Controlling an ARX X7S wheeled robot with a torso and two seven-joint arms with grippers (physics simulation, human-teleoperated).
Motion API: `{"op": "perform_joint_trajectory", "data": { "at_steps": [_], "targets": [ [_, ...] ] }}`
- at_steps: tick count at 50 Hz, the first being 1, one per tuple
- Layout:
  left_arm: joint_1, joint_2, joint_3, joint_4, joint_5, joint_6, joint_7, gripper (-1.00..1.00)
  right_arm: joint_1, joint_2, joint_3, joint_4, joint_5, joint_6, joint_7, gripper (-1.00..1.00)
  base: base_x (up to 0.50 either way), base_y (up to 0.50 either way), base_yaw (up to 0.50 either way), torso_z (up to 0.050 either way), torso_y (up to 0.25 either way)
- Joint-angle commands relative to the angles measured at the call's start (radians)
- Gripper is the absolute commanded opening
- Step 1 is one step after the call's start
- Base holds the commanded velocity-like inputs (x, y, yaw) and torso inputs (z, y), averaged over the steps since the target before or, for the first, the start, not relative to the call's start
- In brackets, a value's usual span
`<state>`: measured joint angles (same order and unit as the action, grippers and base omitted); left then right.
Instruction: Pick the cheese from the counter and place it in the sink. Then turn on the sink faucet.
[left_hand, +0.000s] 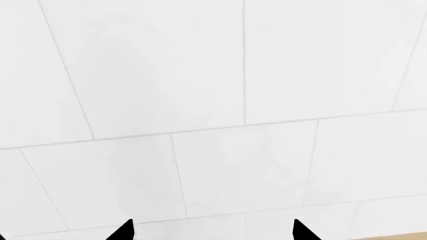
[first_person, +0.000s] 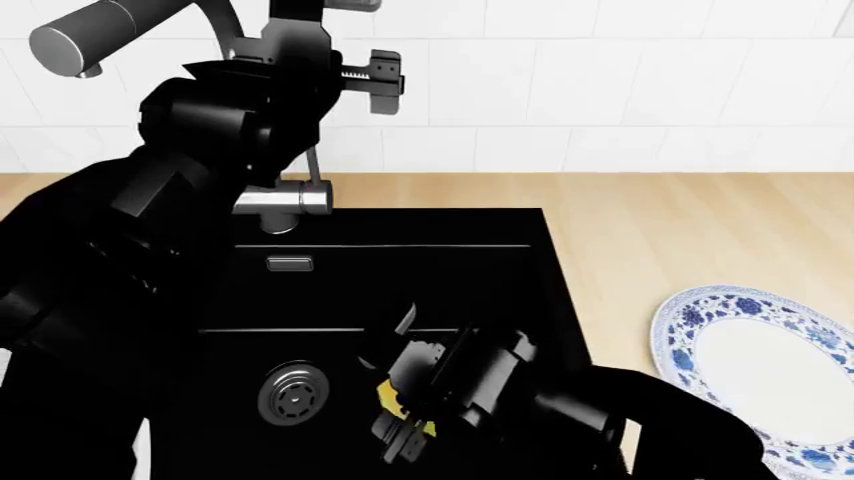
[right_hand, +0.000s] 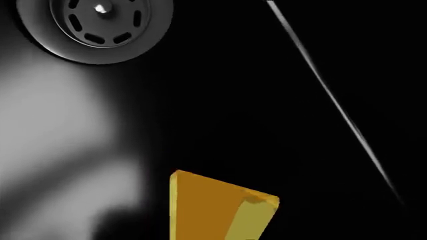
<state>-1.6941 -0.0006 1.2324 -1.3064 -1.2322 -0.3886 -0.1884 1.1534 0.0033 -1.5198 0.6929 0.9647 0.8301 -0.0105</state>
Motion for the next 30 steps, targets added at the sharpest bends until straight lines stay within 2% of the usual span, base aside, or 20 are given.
{"op": "perform_joint_trajectory", "data": {
  "at_steps": [1, 10, 15, 17, 19, 25, 30],
  "targets": [
    [-0.003, -0.001, 0.007, -0.002, -0.008, 0.000, -0.003, 1.00, -0.050, -0.003, -0.017, 0.006, -0.071, 0.013, -0.027, 1.00, 0.00, 0.00, 0.00, 0.000, 0.000],
    [-0.002, -0.002, -0.079, -0.002, 0.081, -0.021, 0.004, 1.00, 0.055, -0.003, -0.017, -0.049, -0.045, 0.046, -0.018, 1.00, 0.00, 0.00, 0.00, 0.000, 0.000],
    [0.001, -0.001, -0.163, -0.002, 0.169, -0.039, 0.014, 1.00, 0.240, -0.003, -0.016, -0.114, 0.087, 0.077, -0.003, 1.00, 0.00, 0.00, 0.00, 0.000, 0.000],
    [0.005, -0.002, -0.207, -0.002, 0.213, -0.047, 0.017, 1.00, 0.387, -0.003, 0.016, -0.144, 0.228, 0.105, 0.004, 1.00, 0.00, 0.00, 0.00, 0.000, 0.000],
    [0.007, -0.001, -0.248, -0.002, 0.253, -0.054, 0.021, 1.00, 0.459, 0.005, 0.052, -0.153, 0.273, 0.108, 0.035, 1.00, 0.00, 0.00, 0.00, 0.000, 0.000],
    [0.010, 0.000, -0.273, -0.002, 0.278, -0.057, 0.026, 1.00, 0.525, 0.108, 0.142, -0.254, 0.362, 0.141, 0.080, 1.00, 0.00, 0.00, 0.00, 0.000, 0.000],
    [0.014, 0.000, -0.317, -0.002, 0.325, -0.062, 0.029, 1.00, 0.524, 0.134, 0.160, -0.236, 0.384, 0.157, 0.130, 1.00, 0.00, 0.00, 0.00, 0.000, 0.000]
  ]
}}
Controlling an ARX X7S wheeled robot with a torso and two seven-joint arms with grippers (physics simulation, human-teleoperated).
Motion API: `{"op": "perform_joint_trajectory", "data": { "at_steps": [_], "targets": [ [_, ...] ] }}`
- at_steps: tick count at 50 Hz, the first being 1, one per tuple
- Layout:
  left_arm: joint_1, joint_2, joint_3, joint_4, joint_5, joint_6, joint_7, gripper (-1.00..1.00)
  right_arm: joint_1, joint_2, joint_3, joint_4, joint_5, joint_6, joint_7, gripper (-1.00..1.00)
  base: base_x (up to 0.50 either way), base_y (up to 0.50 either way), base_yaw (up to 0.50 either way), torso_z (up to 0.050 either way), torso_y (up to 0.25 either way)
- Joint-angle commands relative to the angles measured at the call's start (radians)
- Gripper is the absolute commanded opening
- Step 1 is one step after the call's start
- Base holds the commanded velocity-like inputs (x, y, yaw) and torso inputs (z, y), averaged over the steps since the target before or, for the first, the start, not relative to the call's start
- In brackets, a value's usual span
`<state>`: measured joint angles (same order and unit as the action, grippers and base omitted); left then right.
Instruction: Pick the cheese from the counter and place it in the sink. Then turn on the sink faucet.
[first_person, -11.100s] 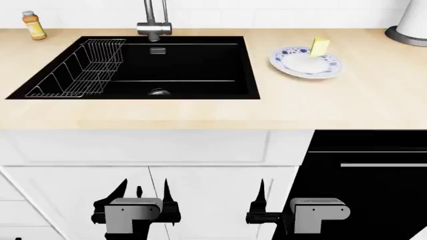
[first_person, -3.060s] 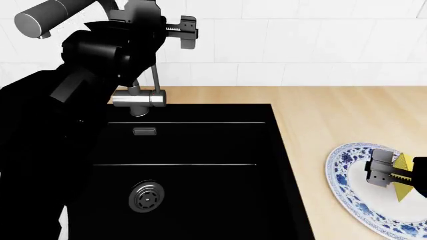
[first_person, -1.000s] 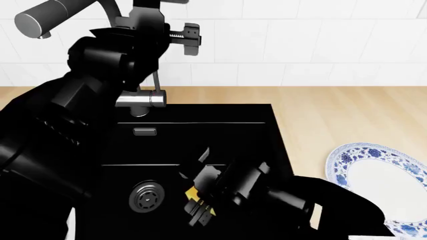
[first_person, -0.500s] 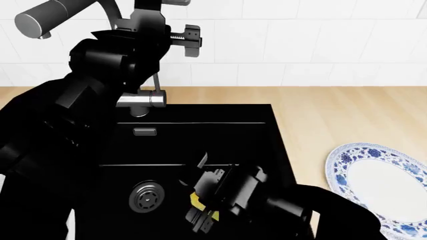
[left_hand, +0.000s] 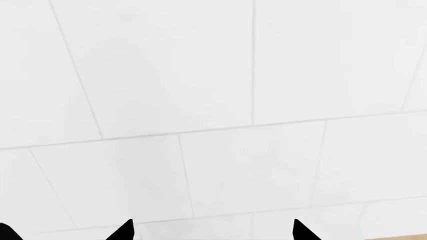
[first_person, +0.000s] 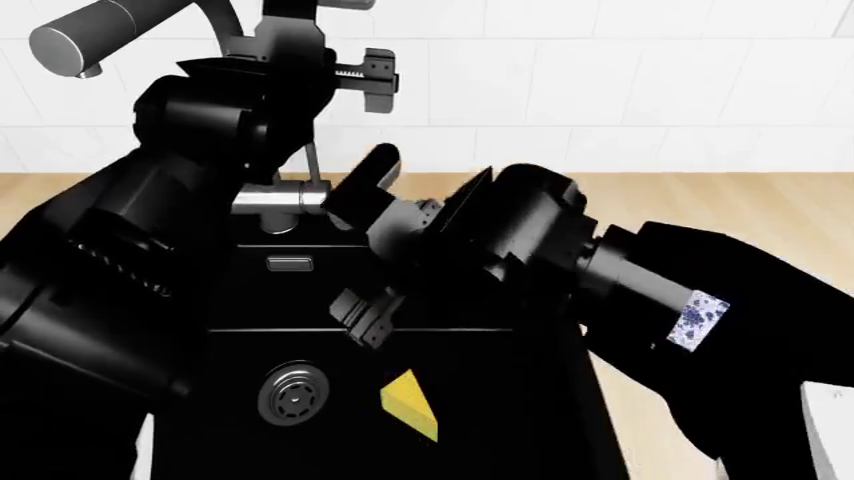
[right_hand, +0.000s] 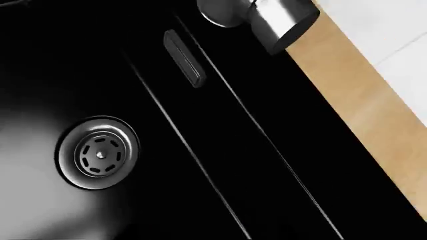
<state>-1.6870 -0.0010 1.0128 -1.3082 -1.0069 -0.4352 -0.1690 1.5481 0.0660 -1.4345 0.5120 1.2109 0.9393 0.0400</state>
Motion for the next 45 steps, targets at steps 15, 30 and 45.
{"op": "perform_joint_trajectory", "data": {
  "at_steps": [15, 30, 45],
  "targets": [
    [0.009, 0.000, -0.203, 0.000, 0.201, -0.027, 0.024, 1.00, 0.235, 0.383, 0.228, -0.245, 0.494, 0.326, 0.507, 1.00, 0.00, 0.00, 0.00, 0.000, 0.000],
    [0.010, 0.000, -0.148, 0.000, 0.142, -0.015, 0.012, 1.00, 0.326, 0.500, 0.351, -0.259, 0.631, 0.239, 0.689, 1.00, 0.00, 0.00, 0.00, 0.000, 0.000],
    [0.017, 0.000, -0.232, 0.000, 0.197, -0.015, -0.061, 1.00, 0.276, 0.502, 0.331, -0.244, 0.561, 0.192, 0.676, 1.00, 0.00, 0.00, 0.00, 0.000, 0.000]
  ]
}}
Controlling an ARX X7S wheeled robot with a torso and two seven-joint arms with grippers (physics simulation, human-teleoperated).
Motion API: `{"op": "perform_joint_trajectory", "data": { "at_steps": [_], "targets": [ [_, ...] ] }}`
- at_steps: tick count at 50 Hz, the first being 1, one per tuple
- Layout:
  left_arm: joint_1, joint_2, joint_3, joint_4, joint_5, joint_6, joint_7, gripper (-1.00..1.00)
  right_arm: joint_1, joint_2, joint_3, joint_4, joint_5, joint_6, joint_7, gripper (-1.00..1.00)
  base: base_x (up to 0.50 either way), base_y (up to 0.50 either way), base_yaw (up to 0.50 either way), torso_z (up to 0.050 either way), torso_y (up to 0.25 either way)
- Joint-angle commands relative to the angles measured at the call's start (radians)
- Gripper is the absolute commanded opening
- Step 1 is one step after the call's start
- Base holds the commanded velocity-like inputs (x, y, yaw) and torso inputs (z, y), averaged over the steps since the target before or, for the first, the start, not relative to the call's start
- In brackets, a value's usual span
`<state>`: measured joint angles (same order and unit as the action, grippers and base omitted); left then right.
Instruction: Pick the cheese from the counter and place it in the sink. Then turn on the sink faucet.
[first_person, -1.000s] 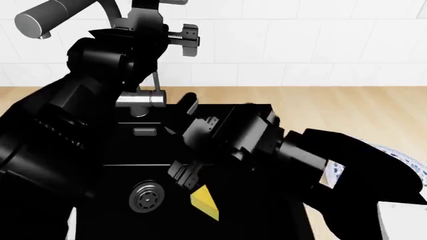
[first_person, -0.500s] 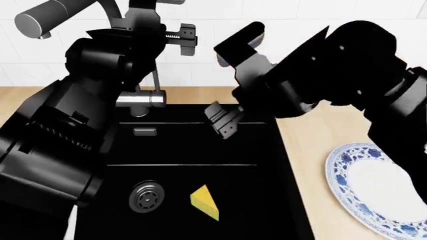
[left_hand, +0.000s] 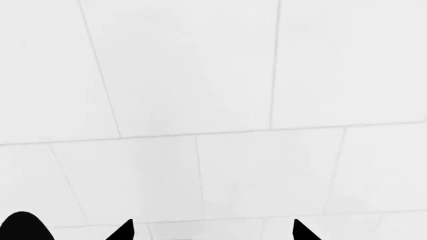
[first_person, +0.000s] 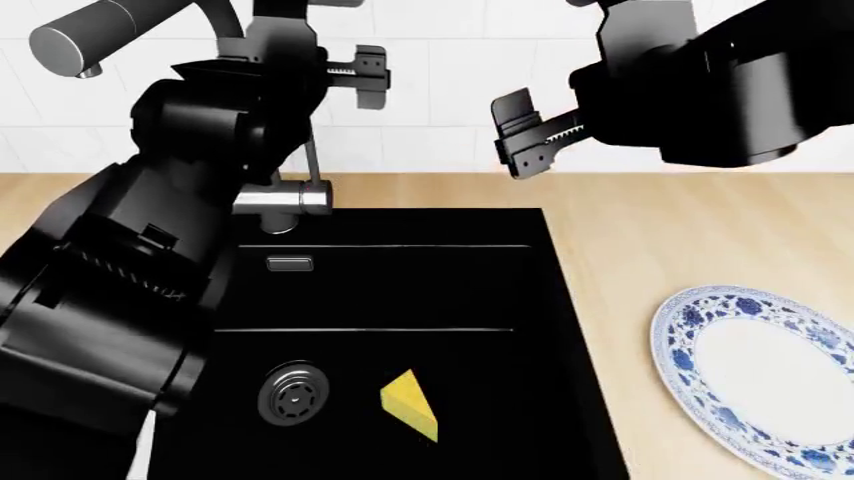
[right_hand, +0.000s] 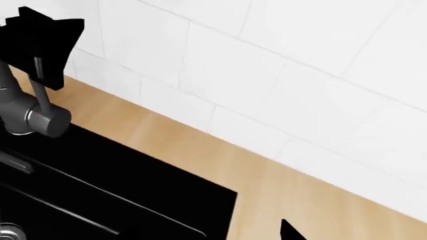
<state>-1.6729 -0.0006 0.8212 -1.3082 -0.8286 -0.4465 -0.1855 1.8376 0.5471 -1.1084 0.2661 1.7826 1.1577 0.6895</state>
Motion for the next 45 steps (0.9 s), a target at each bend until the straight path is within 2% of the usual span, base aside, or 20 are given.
{"op": "perform_joint_trajectory", "data": {
  "at_steps": [1, 4, 6, 14, 23, 32, 45],
  "targets": [
    [0.005, 0.000, -0.057, 0.000, 0.025, -0.017, -0.063, 1.00, -0.018, 0.022, 0.004, 0.005, -0.016, -0.031, 0.020, 1.00, 0.00, 0.00, 0.00, 0.000, 0.000],
    [0.007, -0.001, -0.121, 0.000, 0.074, -0.038, -0.102, 1.00, -0.026, 0.023, -0.002, 0.009, -0.029, -0.036, 0.016, 1.00, 0.00, 0.00, 0.00, 0.000, 0.000],
    [0.006, 0.000, -0.147, 0.000, 0.098, -0.045, -0.087, 1.00, -0.028, 0.022, -0.003, 0.011, -0.032, -0.038, 0.015, 1.00, 0.00, 0.00, 0.00, 0.000, 0.000],
    [0.018, 0.000, -0.095, 0.000, 0.056, -0.062, -0.071, 1.00, -0.043, 0.024, -0.007, 0.010, -0.048, -0.052, 0.005, 1.00, 0.00, 0.00, 0.00, 0.000, 0.000],
    [0.048, 0.000, -0.134, 0.000, 0.092, -0.101, -0.065, 1.00, -0.055, 0.022, -0.017, 0.022, -0.074, -0.065, -0.009, 1.00, 0.00, 0.00, 0.00, 0.000, 0.000],
    [0.072, 0.000, -0.083, 0.000, 0.035, -0.093, -0.065, 1.00, -0.063, 0.030, -0.020, 0.016, -0.087, -0.073, -0.011, 1.00, 0.00, 0.00, 0.00, 0.000, 0.000],
    [0.142, 0.000, -0.145, 0.000, 0.078, -0.081, -0.039, 1.00, -0.068, 0.021, -0.030, 0.034, -0.107, -0.081, -0.030, 1.00, 0.00, 0.00, 0.00, 0.000, 0.000]
  ]
}}
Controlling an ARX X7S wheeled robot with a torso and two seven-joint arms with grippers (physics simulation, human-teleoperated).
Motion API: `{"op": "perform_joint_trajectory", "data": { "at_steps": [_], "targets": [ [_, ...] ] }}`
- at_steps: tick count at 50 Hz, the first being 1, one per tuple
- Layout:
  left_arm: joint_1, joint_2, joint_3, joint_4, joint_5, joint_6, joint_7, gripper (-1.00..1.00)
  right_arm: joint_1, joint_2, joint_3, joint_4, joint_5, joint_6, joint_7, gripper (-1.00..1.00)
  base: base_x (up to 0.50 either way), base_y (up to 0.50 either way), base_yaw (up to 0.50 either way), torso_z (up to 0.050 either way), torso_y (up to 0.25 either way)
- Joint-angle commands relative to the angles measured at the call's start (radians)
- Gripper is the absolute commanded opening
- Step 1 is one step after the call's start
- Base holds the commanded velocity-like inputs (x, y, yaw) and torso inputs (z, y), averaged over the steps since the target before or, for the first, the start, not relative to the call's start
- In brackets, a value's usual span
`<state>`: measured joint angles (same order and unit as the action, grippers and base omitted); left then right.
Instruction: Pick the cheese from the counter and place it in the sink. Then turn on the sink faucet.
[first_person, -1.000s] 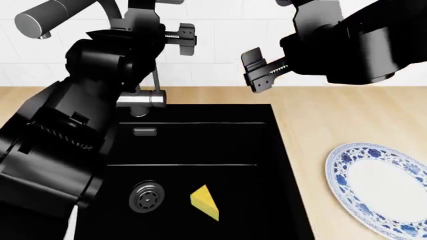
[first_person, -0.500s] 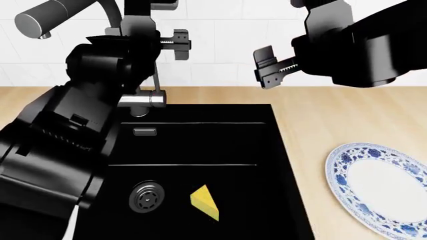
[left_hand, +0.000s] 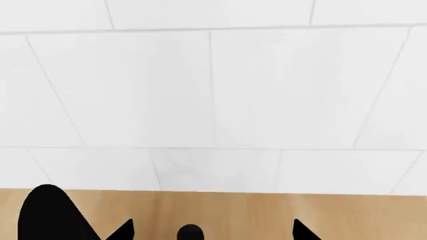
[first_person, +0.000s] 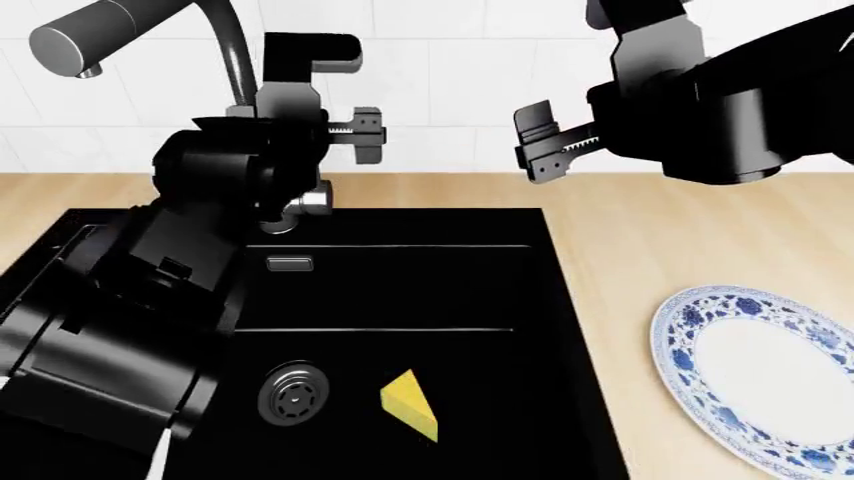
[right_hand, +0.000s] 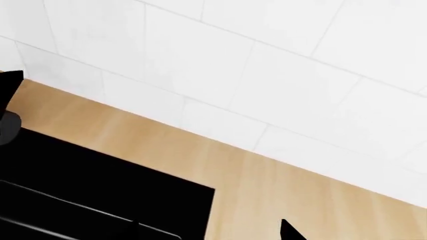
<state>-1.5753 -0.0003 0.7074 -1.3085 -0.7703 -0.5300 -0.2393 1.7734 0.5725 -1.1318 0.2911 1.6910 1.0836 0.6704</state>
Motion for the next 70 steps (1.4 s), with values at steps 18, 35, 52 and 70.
{"op": "perform_joint_trajectory", "data": {
  "at_steps": [18, 35, 52, 70],
  "targets": [
    [0.083, 0.000, -0.017, 0.000, -0.017, 0.024, 0.018, 1.00, -0.012, -0.003, -0.011, 0.010, -0.029, -0.016, -0.018, 1.00, 0.00, 0.00, 0.00, 0.000, 0.000],
    [0.116, 0.000, 0.044, 0.000, -0.088, 0.043, 0.021, 1.00, -0.018, -0.004, -0.015, 0.013, -0.041, -0.025, -0.027, 1.00, 0.00, 0.00, 0.00, 0.000, 0.000],
    [0.133, 0.000, 0.255, 0.000, -0.298, 0.087, 0.026, 1.00, -0.021, -0.009, -0.020, 0.023, -0.054, -0.032, -0.039, 1.00, 0.00, 0.00, 0.00, 0.000, 0.000],
    [0.125, 0.000, 0.731, 0.039, -0.671, 0.214, 0.089, 1.00, -0.030, -0.010, -0.021, 0.023, -0.059, -0.041, -0.043, 1.00, 0.00, 0.00, 0.00, 0.000, 0.000]
  ]
}}
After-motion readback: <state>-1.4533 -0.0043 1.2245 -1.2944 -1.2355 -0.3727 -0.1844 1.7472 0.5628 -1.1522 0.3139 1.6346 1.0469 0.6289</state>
